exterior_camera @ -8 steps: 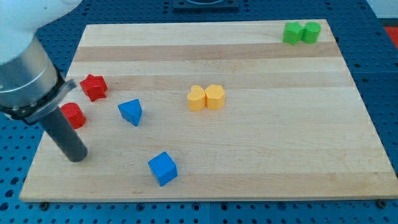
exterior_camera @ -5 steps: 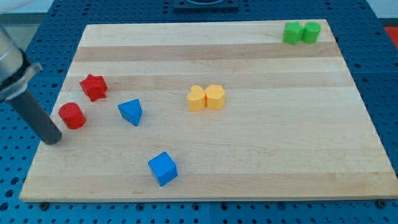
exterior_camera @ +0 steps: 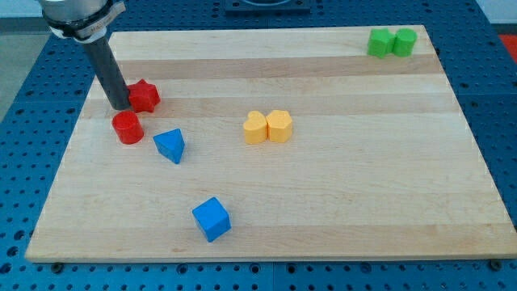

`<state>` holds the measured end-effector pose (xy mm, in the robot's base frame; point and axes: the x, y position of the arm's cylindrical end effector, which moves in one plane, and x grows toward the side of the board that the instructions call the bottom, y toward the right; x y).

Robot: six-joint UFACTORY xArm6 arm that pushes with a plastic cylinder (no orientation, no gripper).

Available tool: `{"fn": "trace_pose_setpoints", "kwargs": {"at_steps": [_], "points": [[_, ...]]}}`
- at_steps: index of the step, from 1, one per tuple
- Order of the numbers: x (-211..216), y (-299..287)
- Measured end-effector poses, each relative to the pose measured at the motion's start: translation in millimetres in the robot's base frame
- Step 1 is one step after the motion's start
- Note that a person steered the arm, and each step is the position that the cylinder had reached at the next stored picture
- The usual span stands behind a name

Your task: Move the red star towards the top center of the board

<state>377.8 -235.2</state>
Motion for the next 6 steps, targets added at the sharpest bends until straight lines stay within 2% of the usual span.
{"fn": "trace_pose_setpoints", "kwargs": {"at_steps": [1,4,5,6], "points": [[-12,38],[-15,234],[-15,264],[-14,248]]}}
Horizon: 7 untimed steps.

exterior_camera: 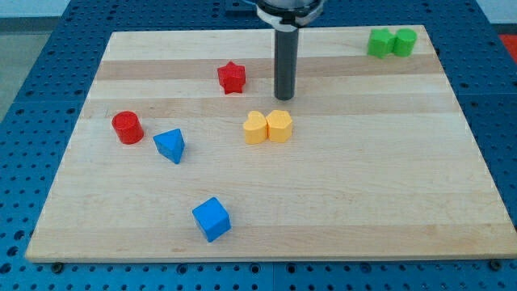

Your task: Move the red star towards the top center of the board

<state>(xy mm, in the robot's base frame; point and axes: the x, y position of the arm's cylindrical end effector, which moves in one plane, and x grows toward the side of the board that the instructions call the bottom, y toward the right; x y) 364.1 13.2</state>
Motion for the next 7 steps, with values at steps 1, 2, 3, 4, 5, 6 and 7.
{"fn": "trace_pose_setpoints", "kwargs": {"at_steps": [1,2,3,4,5,6,7], "points": [[11,-40],[26,-91],[38,-133],[19,-146],[-12,-145],[-26,-126],[-26,-96]]}}
